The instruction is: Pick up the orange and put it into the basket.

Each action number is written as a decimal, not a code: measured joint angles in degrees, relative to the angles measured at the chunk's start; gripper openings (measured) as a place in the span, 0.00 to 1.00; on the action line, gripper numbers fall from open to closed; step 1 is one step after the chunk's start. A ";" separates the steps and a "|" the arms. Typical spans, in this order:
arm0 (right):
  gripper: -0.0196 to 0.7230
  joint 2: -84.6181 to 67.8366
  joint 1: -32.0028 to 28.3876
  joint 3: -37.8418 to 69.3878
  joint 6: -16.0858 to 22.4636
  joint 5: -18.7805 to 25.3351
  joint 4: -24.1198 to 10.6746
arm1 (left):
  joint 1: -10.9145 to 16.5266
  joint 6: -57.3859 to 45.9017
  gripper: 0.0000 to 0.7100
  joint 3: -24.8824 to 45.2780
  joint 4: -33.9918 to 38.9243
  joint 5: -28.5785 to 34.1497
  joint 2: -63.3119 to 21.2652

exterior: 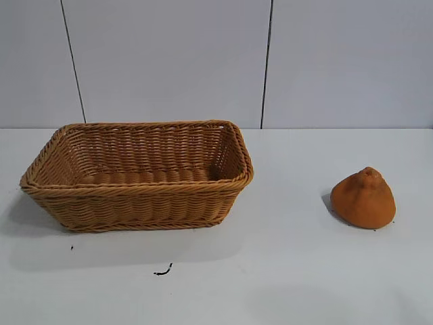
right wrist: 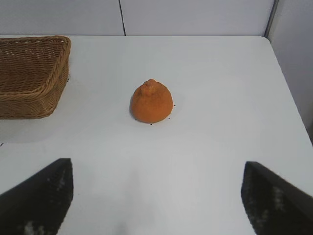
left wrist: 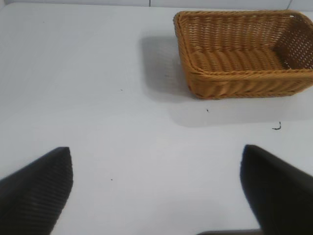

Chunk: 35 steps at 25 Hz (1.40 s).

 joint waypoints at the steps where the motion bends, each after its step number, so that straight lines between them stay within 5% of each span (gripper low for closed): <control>1: 0.89 0.00 0.00 0.00 0.00 0.00 0.00 | 0.00 0.00 0.94 0.00 0.00 0.00 0.00; 13: 0.89 0.00 0.00 0.00 0.16 -0.24 0.00 | 0.00 0.00 0.94 0.00 0.00 0.00 0.00; 17: 0.88 0.64 0.00 -1.57 0.24 -4.07 0.00 | 0.00 0.00 0.94 0.00 0.00 0.00 0.00; 29: 0.88 46.21 0.00 -23.90 2.81 -5.98 0.97 | 0.00 0.00 0.94 0.00 0.00 0.00 0.00; 35: 0.88 68.61 0.00 -39.38 2.64 -2.93 1.97 | 0.00 0.00 0.94 0.00 0.00 0.00 0.00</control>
